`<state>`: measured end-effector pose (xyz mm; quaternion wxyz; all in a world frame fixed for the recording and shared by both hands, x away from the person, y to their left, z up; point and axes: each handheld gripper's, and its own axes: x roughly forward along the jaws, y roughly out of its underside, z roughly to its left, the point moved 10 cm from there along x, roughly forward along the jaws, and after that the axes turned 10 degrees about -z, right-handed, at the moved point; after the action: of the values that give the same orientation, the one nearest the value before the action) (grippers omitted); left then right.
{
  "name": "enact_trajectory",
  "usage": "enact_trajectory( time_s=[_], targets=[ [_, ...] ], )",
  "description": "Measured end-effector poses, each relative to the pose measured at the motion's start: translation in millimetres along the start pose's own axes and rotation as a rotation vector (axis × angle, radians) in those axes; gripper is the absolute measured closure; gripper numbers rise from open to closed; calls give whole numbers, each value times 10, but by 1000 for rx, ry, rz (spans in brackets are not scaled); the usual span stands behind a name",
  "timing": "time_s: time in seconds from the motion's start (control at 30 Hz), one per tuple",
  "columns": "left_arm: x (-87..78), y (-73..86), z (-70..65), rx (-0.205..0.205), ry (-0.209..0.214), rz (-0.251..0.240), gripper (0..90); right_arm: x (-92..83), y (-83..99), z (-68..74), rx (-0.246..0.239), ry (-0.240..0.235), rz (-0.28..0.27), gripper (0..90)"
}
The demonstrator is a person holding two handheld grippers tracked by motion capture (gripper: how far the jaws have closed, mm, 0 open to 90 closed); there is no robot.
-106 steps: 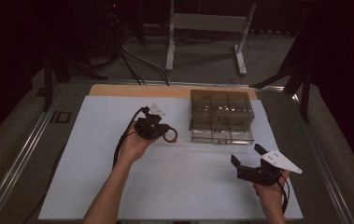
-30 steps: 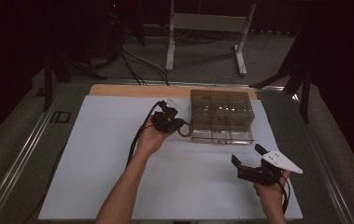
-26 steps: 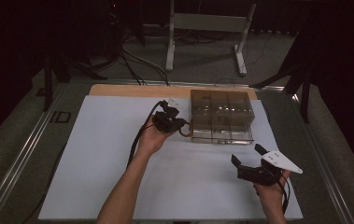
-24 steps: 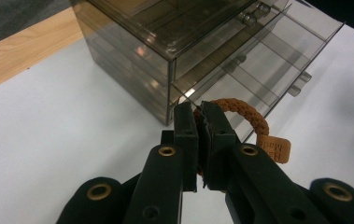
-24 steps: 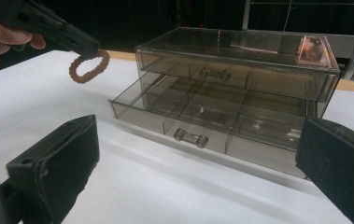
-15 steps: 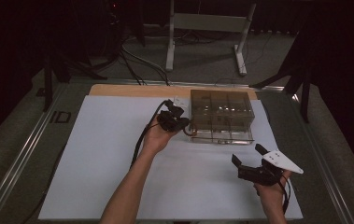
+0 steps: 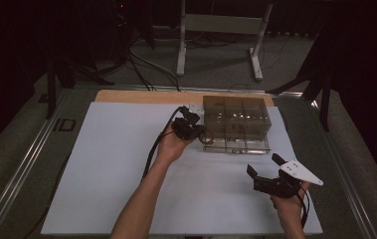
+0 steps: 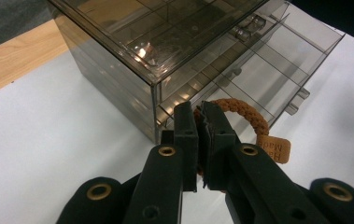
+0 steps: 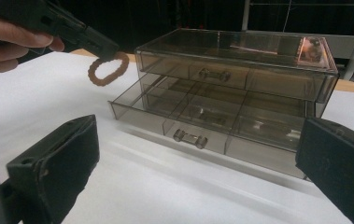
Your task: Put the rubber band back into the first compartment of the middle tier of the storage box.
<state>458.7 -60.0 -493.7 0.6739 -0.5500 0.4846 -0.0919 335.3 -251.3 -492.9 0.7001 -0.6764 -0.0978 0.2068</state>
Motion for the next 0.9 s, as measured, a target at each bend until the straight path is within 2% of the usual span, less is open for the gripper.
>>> enact_trajectory(
  time_s=[0.3, 0.9],
  targets=[
    [102, -11, -42, -9, -5, 3, 882, -4, -7, -2, -2, -1, -3, 0],
    [285, 21, -43, -31, -27, 20, 879, -11, -9, -9, 5, 1, -3, 0]
  ],
)
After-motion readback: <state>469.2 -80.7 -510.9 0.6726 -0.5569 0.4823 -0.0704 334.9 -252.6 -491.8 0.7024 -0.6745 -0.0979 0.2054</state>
